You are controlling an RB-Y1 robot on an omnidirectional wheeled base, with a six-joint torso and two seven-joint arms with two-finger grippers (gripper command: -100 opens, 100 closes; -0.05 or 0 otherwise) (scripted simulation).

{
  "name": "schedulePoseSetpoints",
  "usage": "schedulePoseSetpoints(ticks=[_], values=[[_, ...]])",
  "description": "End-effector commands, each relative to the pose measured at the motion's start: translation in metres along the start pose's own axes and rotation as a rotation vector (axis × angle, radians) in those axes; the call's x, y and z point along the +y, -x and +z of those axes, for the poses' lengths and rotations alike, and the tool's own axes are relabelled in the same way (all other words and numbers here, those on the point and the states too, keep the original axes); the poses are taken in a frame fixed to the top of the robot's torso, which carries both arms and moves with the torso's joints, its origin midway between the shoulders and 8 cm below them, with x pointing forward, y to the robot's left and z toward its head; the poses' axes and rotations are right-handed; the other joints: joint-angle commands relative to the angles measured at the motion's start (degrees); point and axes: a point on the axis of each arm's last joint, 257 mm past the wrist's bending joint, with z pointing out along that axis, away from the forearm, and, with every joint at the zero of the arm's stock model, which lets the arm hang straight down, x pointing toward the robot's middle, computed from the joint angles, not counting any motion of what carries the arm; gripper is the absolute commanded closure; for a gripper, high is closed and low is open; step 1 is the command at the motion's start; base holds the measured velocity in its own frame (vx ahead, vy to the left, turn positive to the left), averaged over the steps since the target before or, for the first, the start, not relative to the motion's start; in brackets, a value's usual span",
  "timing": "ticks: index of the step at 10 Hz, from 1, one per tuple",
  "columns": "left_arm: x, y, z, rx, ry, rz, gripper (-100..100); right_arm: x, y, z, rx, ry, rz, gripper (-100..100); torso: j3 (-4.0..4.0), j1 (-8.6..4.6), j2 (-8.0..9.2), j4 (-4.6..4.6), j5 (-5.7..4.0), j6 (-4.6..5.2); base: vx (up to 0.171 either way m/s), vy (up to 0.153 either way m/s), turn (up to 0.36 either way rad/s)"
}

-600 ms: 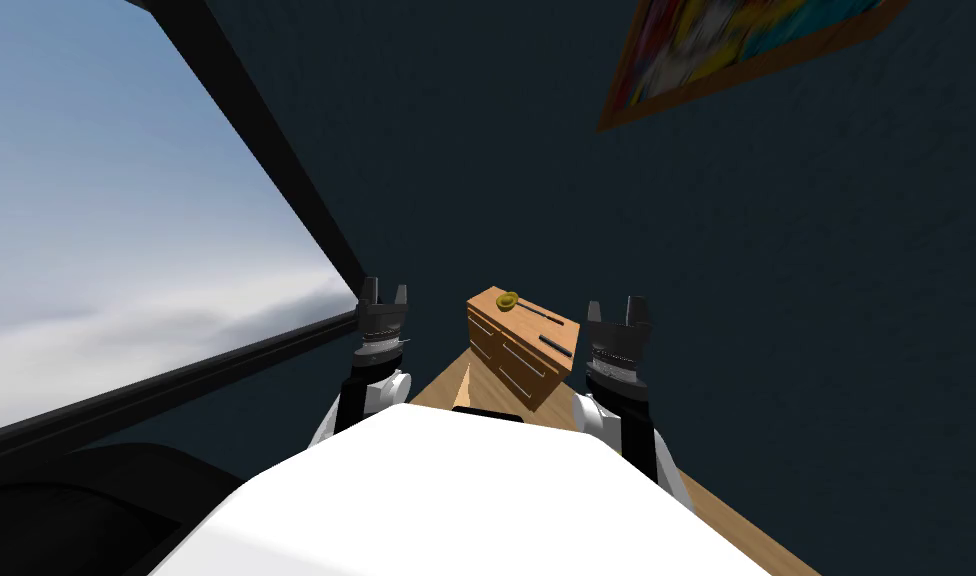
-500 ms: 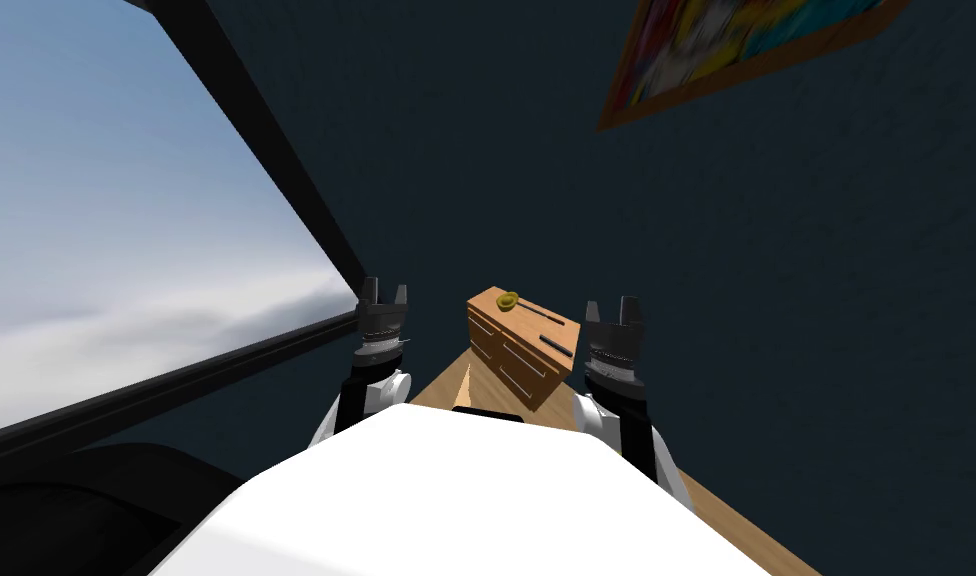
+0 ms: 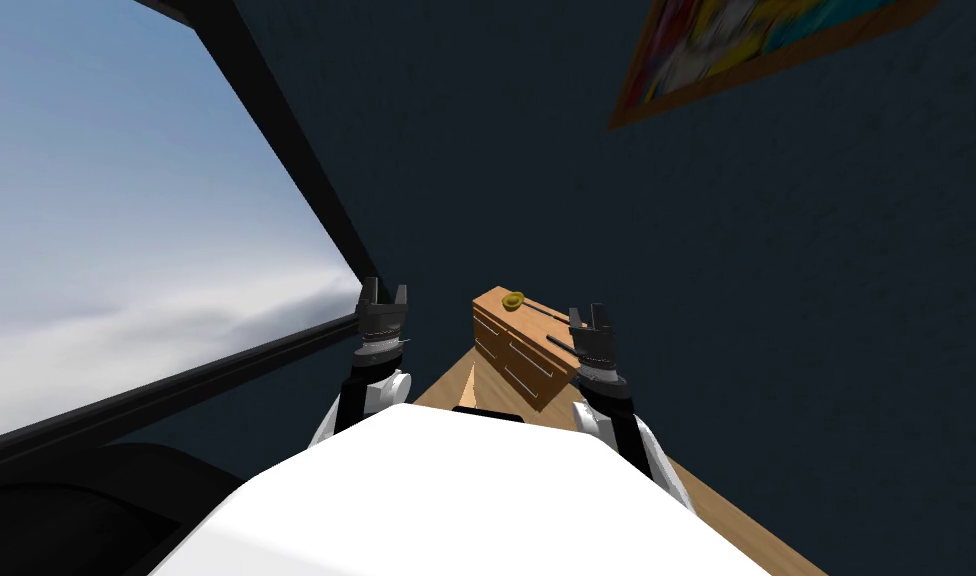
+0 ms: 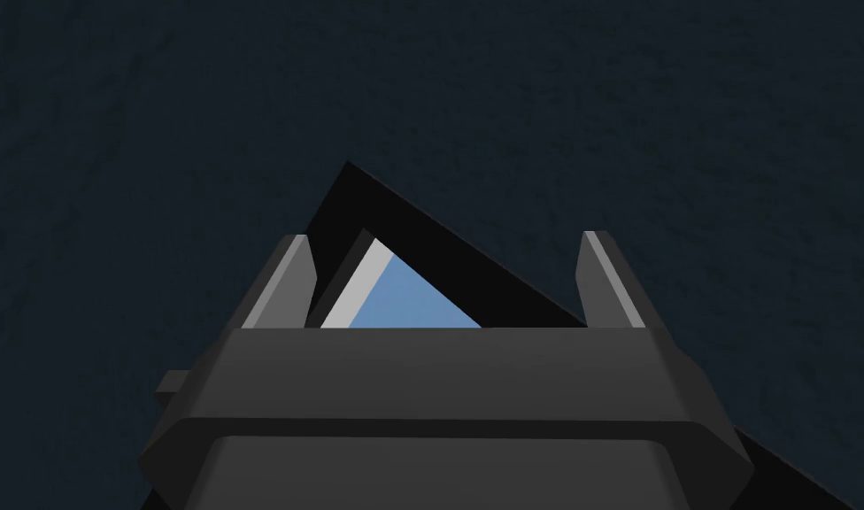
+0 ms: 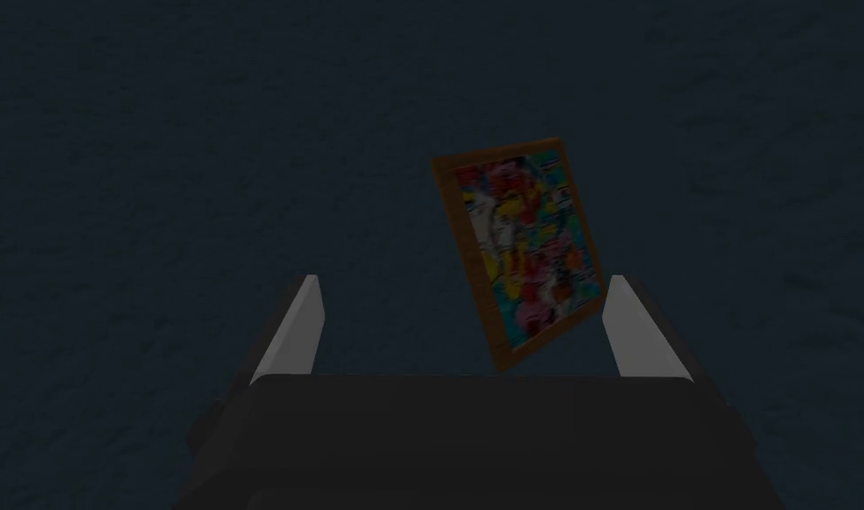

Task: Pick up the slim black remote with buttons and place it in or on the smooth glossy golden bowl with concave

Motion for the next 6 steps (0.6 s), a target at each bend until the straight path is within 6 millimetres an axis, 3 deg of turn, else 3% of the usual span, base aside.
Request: schedulePoseSetpoints(ticks=[1, 3, 5, 6], values=[[0.0, 0.0, 0.0, 0.0, 0.0, 0.0, 0, -0.006, -0.007, -0.004, 0.035, -0.013, -0.002, -100, 0.0, 0.0, 0.0, 0.0, 0.0, 0.0, -0.026, 0.078, 0.015], [0.0, 0.0, 0.0, 0.0, 0.0, 0.0, 0, -0.027, -0.032, -0.02, 0.129, -0.055, 0.006, -100, 0.02, 0.01, 0.03, 0.01, 0.0, 0.01, -0.024, 0.115, 0.047], [0.0, 0.0, 0.0, 0.0, 0.0, 0.0, 0, -0.048, -0.046, -0.037, 0.194, -0.103, 0.004, -100, -0.01, 0.11, -0.02, 0.0, 0.04, 0.02, -0.022, 0.117, 0.039], [0.0, 0.0, 0.0, 0.0, 0.0, 0.0, 0, -0.049, -0.046, -0.038, 0.208, -0.105, -0.002, -100, 0.02, 0.09, 0.03, 0.01, 0.03, 0.01, -0.019, 0.077, 0.021]])
